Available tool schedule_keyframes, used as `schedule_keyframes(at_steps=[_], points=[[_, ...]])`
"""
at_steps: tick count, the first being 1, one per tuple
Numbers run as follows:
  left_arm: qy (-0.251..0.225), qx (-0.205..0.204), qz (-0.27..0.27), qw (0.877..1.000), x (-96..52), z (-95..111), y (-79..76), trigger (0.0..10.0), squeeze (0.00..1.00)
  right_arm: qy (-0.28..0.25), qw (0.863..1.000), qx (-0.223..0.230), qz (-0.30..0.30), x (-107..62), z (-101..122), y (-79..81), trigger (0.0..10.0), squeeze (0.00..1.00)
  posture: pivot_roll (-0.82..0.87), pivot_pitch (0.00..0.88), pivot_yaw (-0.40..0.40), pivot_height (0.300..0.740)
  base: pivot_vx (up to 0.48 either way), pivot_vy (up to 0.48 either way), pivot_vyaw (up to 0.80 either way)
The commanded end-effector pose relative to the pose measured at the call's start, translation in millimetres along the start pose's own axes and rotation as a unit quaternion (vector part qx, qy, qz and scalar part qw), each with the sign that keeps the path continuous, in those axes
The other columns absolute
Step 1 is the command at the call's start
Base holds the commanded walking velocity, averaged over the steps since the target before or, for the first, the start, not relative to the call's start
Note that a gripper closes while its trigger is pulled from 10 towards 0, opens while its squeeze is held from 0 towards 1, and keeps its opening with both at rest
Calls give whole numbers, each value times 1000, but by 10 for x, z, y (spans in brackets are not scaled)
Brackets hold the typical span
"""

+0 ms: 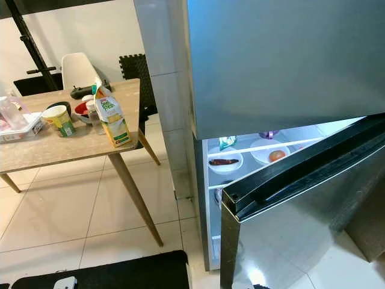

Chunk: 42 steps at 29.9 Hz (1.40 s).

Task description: Restocking fridge

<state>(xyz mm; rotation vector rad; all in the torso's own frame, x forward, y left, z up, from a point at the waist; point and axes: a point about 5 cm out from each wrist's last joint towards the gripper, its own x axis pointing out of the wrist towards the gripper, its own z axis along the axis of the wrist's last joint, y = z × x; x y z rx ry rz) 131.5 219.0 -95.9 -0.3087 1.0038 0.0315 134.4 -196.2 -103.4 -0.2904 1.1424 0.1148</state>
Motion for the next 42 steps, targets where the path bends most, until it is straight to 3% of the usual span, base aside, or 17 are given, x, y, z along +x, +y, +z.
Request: schedule_keyframes(at_steps=[1, 42], points=[[0, 10, 15, 1000, -37, 37, 109, 10000, 0, 0, 1000, -4, 12, 6, 23, 74, 10000, 0, 13, 0, 113, 740, 0, 0, 0], [-4, 6, 14, 1000, -24, 45, 83, 10000, 0, -1, 1000, -5, 12, 8, 41, 66, 10000, 0, 10, 0, 107, 740, 0, 0, 0]])
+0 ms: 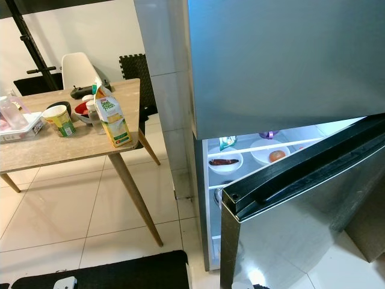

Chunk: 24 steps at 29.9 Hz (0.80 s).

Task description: Restocking fridge

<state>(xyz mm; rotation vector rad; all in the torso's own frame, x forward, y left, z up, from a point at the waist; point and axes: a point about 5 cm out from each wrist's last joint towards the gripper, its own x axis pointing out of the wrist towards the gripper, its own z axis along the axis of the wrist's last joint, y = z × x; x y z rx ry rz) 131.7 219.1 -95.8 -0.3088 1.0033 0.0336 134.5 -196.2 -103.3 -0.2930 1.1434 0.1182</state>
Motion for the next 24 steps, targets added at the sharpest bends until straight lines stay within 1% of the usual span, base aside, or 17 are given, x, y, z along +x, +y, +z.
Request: schedule_keyframes(at_steps=[1, 24], points=[[-3, 7, 14, 1000, -23, 44, 81, 10000, 0, -2, 1000, -3, 11, 8, 42, 66, 10000, 0, 10, 0, 107, 740, 0, 0, 0], [-5, 4, 13, 1000, -13, 42, 57, 10000, 0, -3, 1000, -7, 12, 9, 56, 54, 10000, 0, 12, 0, 101, 740, 0, 0, 0]])
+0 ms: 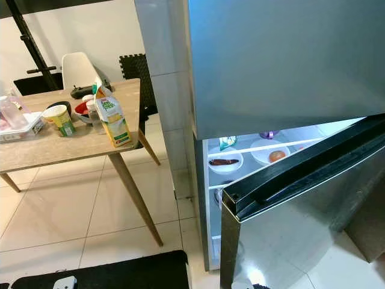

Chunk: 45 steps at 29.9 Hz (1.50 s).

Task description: Restocking fridge

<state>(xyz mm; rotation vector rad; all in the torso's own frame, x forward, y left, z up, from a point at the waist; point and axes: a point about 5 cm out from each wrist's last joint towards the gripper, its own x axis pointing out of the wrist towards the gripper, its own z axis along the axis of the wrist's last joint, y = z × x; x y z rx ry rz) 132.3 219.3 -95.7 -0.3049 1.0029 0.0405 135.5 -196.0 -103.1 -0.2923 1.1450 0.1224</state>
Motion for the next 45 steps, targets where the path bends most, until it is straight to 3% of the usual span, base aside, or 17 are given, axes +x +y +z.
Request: schedule_keyframes(at_steps=[1, 45], points=[[-4, 4, 9, 1000, -15, 35, 56, 10000, 0, -3, 1000, -7, 10, 8, 46, 55, 10000, 0, 12, 0, 101, 740, 0, 0, 0], [-4, 3, 10, 1000, -13, 35, 53, 10000, 0, -2, 1000, -7, 9, 7, 38, 56, 10000, 0, 11, 0, 100, 740, 0, 0, 0]])
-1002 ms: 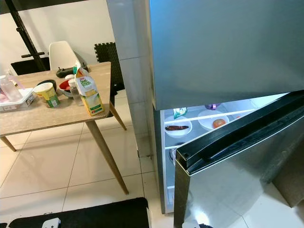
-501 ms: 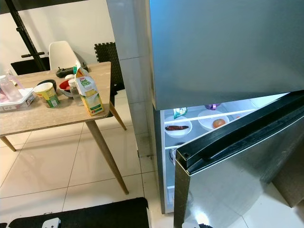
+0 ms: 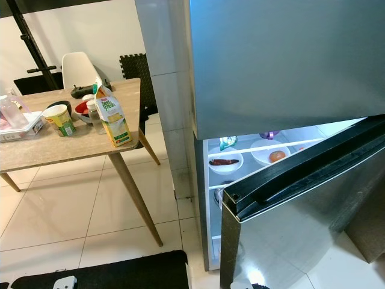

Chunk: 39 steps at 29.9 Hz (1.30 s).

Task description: Restocking fridge

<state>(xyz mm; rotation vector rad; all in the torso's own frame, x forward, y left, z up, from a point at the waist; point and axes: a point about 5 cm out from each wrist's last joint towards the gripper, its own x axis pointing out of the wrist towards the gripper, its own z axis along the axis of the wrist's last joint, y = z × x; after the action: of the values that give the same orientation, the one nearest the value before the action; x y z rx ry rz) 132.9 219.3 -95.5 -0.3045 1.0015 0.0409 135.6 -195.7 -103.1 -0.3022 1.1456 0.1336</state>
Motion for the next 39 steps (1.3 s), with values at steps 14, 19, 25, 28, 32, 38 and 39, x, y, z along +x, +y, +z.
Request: schedule_keyframes(at_steps=[14, 19, 25, 28, 32, 38, 39], points=[[-2, 3, 9, 1000, -16, 19, 51, 10000, 0, -1, 1000, -1, 8, 6, 28, 55, 10000, 0, 11, 0, 101, 740, 0, 0, 0], [-1, 4, 9, 1000, -18, 19, 57, 10000, 0, -1, 1000, -1, 8, 6, 25, 58, 10000, 0, 12, 0, 101, 740, 0, 0, 0], [-1, 6, 10, 1000, -25, 22, 74, 10000, 0, 0, 1000, -3, 10, 5, 17, 65, 10000, 0, 12, 0, 101, 740, 0, 0, 0], [-1, 7, 10, 1000, -27, 24, 79, 10000, 0, 1, 1000, -3, 10, 5, 15, 68, 10000, 0, 13, 0, 102, 740, 0, 0, 0], [-1, 9, 10, 1000, -28, 27, 85, 10000, 0, 1, 1000, -4, 11, 5, 11, 72, 10000, 0, 13, 0, 102, 740, 0, 0, 0], [-1, 10, 9, 1000, -25, 36, 80, 10000, 0, 1, 1000, -4, 10, 4, 9, 70, 10000, 0, 11, 0, 103, 740, 0, 0, 0], [-1, 10, 9, 1000, -24, 36, 78, 10000, 0, 1, 1000, -3, 10, 4, 7, 70, 10000, 0, 11, 0, 103, 740, 0, 0, 0]])
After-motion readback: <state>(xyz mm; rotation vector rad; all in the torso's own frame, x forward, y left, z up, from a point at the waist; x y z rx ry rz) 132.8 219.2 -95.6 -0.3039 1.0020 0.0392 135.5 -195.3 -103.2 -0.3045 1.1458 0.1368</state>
